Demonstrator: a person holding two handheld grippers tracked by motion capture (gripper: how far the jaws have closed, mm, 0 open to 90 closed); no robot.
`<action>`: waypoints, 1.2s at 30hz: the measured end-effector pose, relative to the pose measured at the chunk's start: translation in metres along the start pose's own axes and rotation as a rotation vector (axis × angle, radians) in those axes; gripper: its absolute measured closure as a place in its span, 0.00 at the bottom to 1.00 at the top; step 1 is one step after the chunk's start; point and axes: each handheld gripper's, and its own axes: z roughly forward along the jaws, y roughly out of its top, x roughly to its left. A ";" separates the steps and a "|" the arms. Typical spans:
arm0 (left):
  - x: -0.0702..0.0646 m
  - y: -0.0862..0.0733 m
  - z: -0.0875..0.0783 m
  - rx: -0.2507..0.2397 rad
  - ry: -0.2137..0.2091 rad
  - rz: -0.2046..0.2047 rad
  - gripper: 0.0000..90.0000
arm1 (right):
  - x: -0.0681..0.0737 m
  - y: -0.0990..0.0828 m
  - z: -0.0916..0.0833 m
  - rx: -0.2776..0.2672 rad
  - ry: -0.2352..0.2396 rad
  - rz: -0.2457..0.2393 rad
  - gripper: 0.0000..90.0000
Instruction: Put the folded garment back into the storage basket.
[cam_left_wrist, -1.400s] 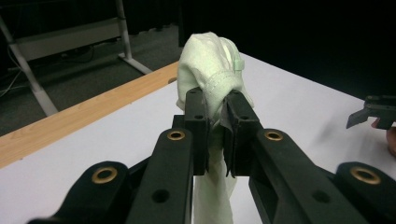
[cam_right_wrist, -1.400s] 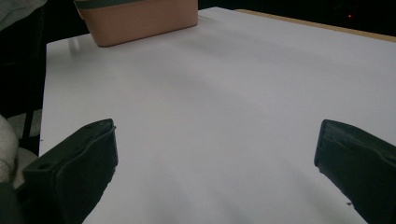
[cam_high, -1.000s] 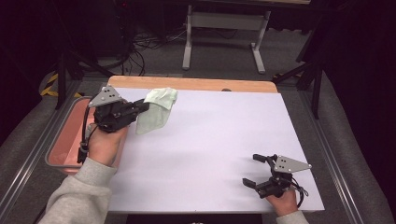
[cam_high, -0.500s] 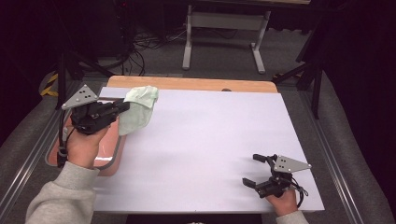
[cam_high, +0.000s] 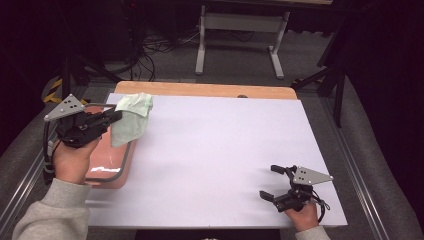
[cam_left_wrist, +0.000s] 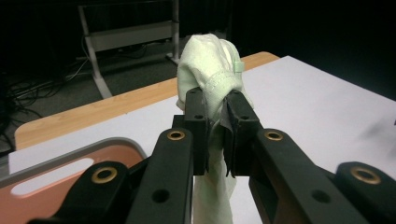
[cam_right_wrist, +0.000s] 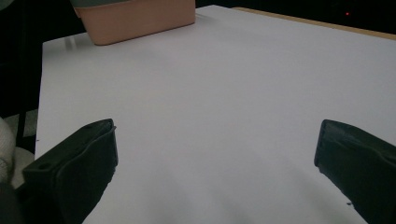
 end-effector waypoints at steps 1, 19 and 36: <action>0.001 -0.001 -0.001 0.003 0.007 0.007 0.91 | 0.000 0.000 0.000 0.000 0.000 0.001 0.00; 0.023 -0.019 -0.018 0.029 0.060 -0.030 0.91 | 0.000 0.000 0.001 0.006 -0.001 0.002 0.00; 0.040 -0.043 -0.021 0.102 0.083 -0.077 0.91 | 0.000 0.000 0.001 0.007 0.000 0.002 0.00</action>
